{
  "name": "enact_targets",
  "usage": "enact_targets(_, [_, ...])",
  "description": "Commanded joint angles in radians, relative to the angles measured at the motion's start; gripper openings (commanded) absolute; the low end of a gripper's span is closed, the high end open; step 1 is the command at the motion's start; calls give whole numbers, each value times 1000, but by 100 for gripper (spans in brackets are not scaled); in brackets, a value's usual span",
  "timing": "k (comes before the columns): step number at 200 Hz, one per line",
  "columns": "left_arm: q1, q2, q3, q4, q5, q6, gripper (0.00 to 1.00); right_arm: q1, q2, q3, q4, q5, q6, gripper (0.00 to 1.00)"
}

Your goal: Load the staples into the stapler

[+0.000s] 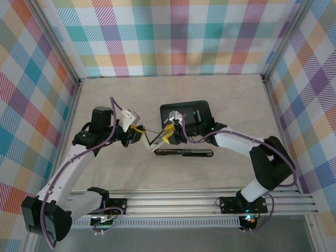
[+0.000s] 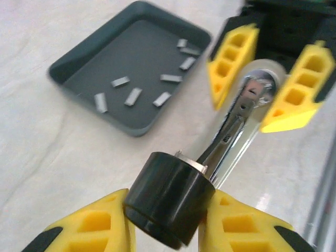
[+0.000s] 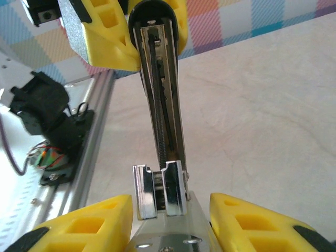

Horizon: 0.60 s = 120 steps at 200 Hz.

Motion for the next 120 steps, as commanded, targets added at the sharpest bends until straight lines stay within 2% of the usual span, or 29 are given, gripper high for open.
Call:
enact_targets(1, [66,27,-29,-6,-462,-164,0,-14,-6,6,160,-49,64,0])
enact_targets(37, [81,46,-57,-48,-576,-238,1,5,46,23,226,-40,79,0])
enact_targets(66, [100,46,-84,-49,-610,-263,3,27,106,56,258,-31,79,0])
enact_targets(91, [105,87,-79,-55,-598,-273,3,46,151,77,291,-13,79,0])
enact_targets(103, [104,110,-74,-62,-588,-281,3,49,166,79,326,4,129,0])
enact_targets(120, [105,114,-60,-61,-493,-269,4,52,178,100,314,58,151,0])
